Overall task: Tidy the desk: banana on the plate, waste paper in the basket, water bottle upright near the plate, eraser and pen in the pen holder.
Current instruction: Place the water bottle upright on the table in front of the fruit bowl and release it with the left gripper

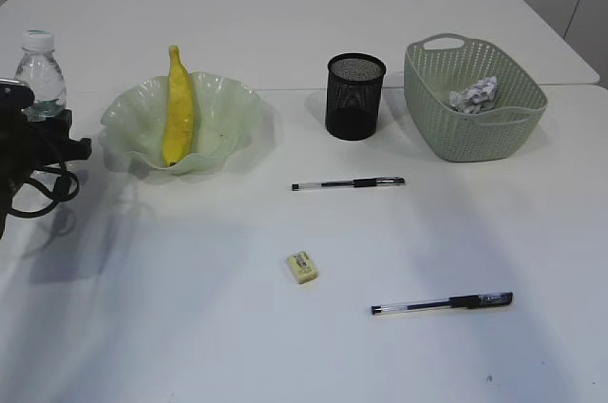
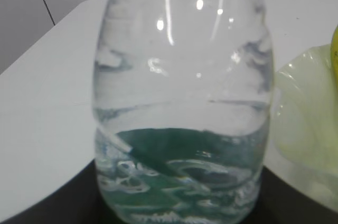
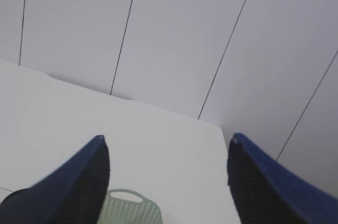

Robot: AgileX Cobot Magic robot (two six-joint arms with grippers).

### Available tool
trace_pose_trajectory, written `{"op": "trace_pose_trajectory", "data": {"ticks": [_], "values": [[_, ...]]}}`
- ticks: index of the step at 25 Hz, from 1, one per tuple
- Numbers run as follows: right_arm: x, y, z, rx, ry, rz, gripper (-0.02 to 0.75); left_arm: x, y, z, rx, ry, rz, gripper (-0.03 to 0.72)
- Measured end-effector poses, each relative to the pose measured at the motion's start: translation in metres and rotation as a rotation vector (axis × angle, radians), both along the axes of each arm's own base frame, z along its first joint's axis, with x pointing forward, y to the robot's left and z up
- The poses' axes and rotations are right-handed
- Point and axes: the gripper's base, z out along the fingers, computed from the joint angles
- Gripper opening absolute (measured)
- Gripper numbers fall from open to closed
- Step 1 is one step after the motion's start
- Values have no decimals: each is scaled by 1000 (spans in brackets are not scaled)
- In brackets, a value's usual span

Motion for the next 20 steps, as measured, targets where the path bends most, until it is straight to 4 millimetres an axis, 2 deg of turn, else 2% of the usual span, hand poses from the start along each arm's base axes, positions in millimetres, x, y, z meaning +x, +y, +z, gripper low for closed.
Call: {"op": "trace_pose_trajectory", "data": {"ticks": [20], "values": [[0,0,1,0,-9,1,519,0,0,0,-1,0,0,377]]}}
